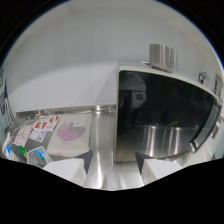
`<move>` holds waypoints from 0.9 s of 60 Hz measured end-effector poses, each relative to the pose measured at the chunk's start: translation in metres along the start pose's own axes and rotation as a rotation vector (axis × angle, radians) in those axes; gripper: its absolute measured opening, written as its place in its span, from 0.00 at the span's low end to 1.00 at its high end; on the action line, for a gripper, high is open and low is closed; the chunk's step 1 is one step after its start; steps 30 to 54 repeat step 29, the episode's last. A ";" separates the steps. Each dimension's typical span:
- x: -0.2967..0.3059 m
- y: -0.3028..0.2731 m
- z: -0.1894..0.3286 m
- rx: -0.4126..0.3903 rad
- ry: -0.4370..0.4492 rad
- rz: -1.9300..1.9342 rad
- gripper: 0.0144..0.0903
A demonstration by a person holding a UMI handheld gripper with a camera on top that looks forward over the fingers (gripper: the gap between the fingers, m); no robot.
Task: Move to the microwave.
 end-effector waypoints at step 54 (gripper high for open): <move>0.013 -0.015 0.025 0.001 -0.014 0.002 0.91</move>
